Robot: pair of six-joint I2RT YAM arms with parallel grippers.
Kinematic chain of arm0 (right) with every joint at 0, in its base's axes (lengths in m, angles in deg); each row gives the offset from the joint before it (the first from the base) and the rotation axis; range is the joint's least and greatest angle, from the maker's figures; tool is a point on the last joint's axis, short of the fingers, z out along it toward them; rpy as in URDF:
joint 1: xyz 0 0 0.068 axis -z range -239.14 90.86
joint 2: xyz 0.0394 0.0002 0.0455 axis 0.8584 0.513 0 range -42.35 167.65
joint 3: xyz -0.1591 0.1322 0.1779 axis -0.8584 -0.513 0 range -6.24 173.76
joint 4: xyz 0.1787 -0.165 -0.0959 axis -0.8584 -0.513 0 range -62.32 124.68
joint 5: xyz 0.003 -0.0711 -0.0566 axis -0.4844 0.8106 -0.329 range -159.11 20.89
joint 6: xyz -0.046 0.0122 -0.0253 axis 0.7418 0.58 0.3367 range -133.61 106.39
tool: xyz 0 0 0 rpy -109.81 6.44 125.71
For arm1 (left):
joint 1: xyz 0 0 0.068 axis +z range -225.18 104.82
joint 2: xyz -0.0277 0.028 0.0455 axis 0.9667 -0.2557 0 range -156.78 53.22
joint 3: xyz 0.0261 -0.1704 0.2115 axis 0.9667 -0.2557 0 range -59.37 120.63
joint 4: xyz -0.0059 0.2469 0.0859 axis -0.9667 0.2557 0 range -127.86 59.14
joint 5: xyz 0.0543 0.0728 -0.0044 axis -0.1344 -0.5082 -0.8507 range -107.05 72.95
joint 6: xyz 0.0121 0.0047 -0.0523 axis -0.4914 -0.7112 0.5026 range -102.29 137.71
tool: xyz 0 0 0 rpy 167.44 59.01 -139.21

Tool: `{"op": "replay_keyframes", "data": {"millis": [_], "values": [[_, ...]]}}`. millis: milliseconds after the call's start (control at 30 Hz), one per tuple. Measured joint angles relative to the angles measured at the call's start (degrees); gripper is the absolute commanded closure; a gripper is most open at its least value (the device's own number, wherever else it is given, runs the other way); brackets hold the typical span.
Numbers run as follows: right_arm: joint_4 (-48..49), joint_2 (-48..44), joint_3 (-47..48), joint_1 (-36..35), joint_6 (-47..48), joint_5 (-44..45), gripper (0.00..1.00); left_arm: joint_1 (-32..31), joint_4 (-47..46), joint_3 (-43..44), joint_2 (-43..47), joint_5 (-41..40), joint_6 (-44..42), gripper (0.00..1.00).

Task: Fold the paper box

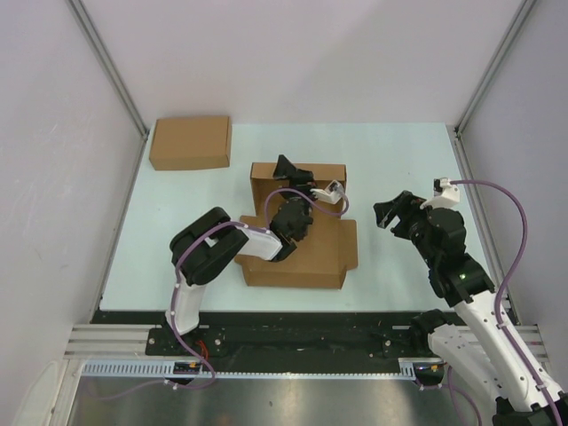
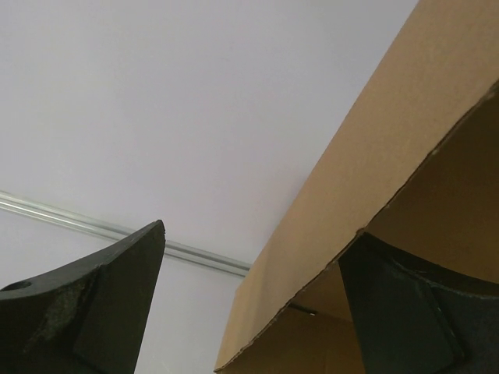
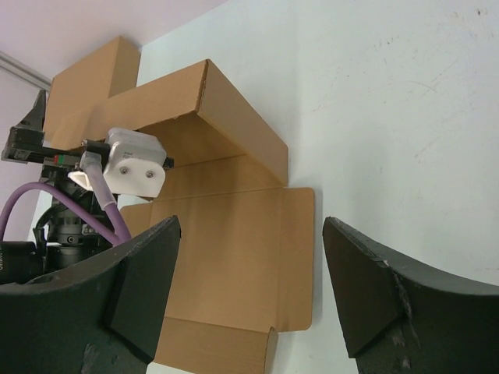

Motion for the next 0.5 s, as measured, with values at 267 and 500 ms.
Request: {"op": "replay_keyframes", "data": {"millis": [267, 500], "values": [[0.1, 0.0, 0.0, 0.0, 0.0, 0.0, 0.20, 0.7, 0.0, -0.1, -0.1, 0.0, 0.6, 0.08], [0.1, 0.0, 0.0, -0.2, 0.0, 0.0, 0.20, 1.1, -0.2, 1.2, -2.1, -0.3, 0.2, 0.58]]}}
